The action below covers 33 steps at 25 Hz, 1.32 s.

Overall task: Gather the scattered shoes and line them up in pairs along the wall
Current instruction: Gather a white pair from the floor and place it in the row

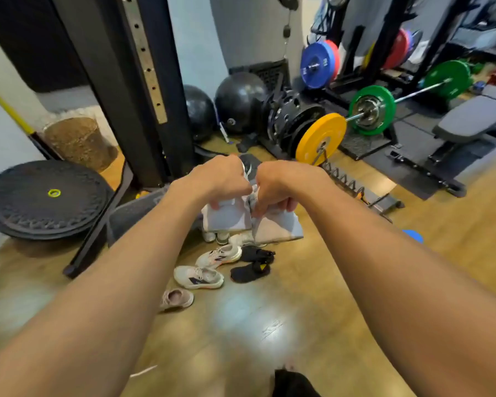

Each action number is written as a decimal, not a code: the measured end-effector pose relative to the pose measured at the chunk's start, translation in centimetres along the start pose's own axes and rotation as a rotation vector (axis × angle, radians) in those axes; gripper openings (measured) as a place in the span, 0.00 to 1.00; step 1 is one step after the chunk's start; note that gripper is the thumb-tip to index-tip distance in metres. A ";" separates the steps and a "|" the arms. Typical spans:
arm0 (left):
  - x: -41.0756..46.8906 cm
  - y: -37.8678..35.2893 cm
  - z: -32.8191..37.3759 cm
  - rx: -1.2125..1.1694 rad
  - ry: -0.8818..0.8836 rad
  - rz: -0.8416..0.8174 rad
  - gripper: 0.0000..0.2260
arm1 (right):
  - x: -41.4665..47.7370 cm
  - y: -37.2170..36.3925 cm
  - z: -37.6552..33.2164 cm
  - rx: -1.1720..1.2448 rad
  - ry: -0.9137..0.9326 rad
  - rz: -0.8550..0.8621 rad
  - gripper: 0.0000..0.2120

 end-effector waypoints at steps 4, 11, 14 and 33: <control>2.5 1.7 12.5 0.091 -0.231 -0.010 0.09 | -6.6 3.9 9.9 0.105 -0.152 0.094 0.16; 5.5 -4.3 39.7 0.289 -0.680 -0.024 0.06 | -18.9 4.5 33.3 0.185 -0.507 0.276 0.16; 5.0 -7.6 51.1 0.251 -0.825 -0.049 0.05 | -25.6 3.7 43.1 0.194 -0.649 0.354 0.17; -2.2 -25.3 107.8 0.169 -1.756 -0.264 0.05 | -61.2 -2.6 81.0 0.398 -1.518 0.587 0.16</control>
Point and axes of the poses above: each hand's wrist, its own x-axis towards the middle knuckle, its own y-axis out of the back of the hand, z = x × y, the point moved 6 cm from there along x, towards the middle knuckle, and after that the axes turned 8 degrees about -y, right-handed, at the moved point
